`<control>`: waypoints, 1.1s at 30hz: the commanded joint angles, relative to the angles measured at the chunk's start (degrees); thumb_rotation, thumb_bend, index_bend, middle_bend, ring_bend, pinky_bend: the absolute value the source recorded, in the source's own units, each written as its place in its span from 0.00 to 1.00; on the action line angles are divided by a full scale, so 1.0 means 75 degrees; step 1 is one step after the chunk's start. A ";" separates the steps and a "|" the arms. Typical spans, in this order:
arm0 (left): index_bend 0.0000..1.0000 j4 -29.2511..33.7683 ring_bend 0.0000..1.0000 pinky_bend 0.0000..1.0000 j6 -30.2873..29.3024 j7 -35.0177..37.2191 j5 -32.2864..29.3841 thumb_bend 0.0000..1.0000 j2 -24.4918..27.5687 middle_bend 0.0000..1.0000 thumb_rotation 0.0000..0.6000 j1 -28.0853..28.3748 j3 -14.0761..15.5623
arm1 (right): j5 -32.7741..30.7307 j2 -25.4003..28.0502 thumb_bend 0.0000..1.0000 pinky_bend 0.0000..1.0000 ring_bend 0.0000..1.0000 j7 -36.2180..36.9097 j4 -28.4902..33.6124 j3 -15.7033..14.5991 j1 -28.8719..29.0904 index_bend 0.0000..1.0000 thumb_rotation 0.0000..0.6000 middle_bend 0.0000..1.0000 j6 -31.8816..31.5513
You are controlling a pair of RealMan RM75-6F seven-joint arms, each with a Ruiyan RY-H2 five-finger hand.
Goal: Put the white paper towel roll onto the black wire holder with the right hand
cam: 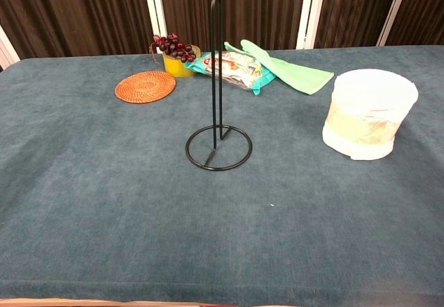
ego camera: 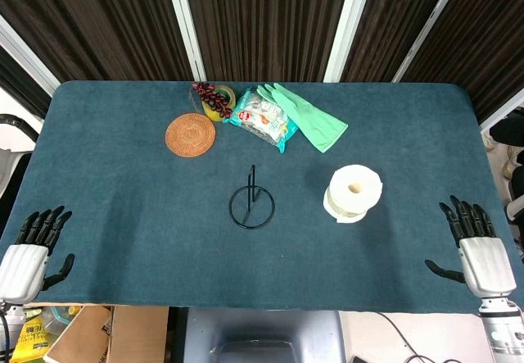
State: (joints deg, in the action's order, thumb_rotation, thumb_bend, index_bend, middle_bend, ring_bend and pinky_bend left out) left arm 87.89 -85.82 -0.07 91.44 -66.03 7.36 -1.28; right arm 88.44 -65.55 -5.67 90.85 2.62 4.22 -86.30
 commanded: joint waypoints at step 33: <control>0.00 0.0120 0.02 0.02 -0.0265 -0.0073 -0.0168 0.45 0.0179 0.03 1.00 -0.0254 0.0072 | -0.3415 -0.1055 0.04 0.00 0.00 -0.1238 -0.0604 0.1389 0.3793 0.00 1.00 0.00 0.5156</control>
State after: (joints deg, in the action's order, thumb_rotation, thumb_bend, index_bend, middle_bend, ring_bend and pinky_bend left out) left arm 88.79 -87.80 -0.62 90.18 -64.69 5.46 -0.74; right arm 64.59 -72.66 -13.85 87.16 12.67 31.30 -49.23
